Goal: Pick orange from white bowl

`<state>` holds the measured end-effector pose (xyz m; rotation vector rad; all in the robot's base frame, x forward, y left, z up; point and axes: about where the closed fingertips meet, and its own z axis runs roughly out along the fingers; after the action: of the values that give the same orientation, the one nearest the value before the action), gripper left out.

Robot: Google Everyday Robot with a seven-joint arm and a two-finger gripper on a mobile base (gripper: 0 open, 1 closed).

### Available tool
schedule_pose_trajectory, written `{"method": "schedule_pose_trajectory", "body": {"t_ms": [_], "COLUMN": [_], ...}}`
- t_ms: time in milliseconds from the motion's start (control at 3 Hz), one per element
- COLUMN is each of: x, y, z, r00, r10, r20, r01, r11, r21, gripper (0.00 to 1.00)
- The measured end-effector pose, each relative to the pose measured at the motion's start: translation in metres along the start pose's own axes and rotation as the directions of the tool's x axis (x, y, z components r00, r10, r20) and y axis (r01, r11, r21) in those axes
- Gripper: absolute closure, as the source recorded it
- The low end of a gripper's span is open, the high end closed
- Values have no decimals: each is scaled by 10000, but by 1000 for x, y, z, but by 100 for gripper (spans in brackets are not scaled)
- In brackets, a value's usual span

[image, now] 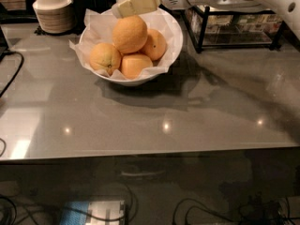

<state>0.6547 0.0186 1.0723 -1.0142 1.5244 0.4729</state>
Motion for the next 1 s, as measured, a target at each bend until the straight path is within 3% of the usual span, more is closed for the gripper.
{"method": "schedule_pose_trajectory", "body": {"t_ms": [333, 667, 1000], "x": [-1, 1, 10], "y": [-2, -3, -1], "z": [5, 16, 26], "r00": [9990, 9901, 9681], "r10": [-70, -206, -414], "r20": [-437, -1388, -2473], "r01": [60, 85, 18], "r11": [9997, 9962, 9874], "r21": [-225, -869, -1582], "gripper": [0, 0, 0]}}
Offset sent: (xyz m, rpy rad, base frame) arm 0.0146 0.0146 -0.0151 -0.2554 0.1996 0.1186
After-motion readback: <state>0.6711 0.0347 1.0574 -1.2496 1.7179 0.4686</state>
